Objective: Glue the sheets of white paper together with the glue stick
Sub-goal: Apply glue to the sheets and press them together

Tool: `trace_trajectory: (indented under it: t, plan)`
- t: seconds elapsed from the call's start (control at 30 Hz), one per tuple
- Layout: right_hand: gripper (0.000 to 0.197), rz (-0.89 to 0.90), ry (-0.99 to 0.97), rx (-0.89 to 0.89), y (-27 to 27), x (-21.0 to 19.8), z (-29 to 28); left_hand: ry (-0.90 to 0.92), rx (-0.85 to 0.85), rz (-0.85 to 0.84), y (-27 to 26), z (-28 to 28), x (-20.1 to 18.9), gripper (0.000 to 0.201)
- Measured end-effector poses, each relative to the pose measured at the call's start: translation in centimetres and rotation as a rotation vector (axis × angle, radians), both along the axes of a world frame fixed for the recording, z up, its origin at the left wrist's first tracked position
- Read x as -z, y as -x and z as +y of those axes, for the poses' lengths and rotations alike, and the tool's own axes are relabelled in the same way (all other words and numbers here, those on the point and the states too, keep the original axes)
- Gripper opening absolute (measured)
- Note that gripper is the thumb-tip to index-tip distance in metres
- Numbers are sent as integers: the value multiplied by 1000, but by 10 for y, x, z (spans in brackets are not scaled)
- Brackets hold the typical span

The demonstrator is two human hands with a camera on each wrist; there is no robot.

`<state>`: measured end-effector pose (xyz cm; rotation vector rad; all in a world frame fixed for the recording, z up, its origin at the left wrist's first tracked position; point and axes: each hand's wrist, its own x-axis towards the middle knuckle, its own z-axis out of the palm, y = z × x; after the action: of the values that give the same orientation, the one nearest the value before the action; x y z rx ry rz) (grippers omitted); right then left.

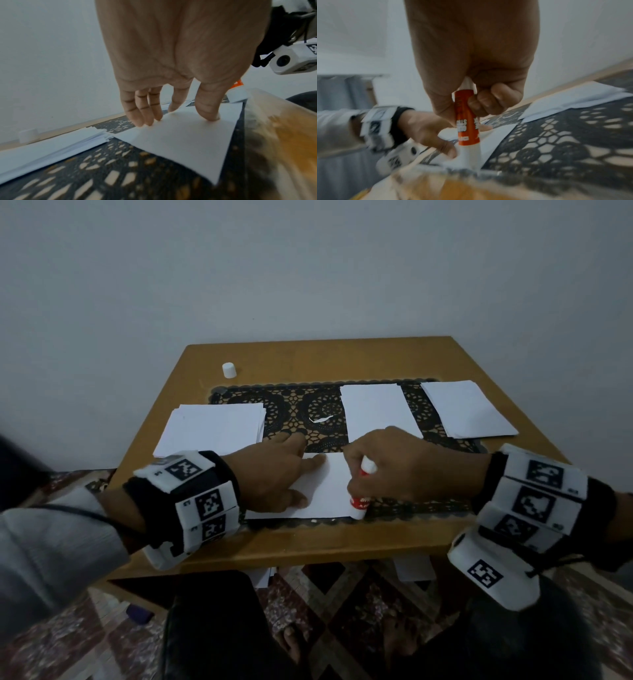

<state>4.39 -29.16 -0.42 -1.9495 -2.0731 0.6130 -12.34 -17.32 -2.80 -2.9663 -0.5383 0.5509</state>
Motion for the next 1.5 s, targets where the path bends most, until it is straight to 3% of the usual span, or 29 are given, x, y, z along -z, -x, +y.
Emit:
trace_trajectory:
  t: [0.17,0.33,0.47,0.57,0.63,0.67,0.8,0.87,1.03,1.13,1.3,1.5]
  plan:
    - [25,163,-42,114,-22,-10,2,86,-75,21,-12,7,-7,96]
    - [23,177,-56,163,-28,-7,-3,186,-191,54,-25,21,-11,95]
    - [21,201,-108,179,-26,-6,-6,295,-262,38,-30,23,-16,70]
    - [20,178,-153,205,-27,-9,-5,274,-229,-17,-31,21,-18,35]
    - [21,170,-176,222,-28,-11,-4,264,-213,-104,-30,21,-21,24]
    - [21,176,-185,230,-29,-11,-4,266,-200,-151,-28,21,-24,25]
    - [21,186,-236,257,-30,-11,-2,404,-235,-318,-11,22,-37,71]
    - [21,180,-260,283,-29,-9,2,383,-238,-405,-1,22,-39,87]
    - [18,169,-272,320,-32,-6,16,318,-508,-401,13,14,-20,60]
    - [21,196,-299,307,-27,-6,26,411,-640,-464,15,2,-11,60]
    - [26,263,-312,278,-15,-1,49,443,-654,-484,11,-7,-4,73]
    - [31,181,-305,252,-8,17,70,206,-589,-281,12,-8,1,74]
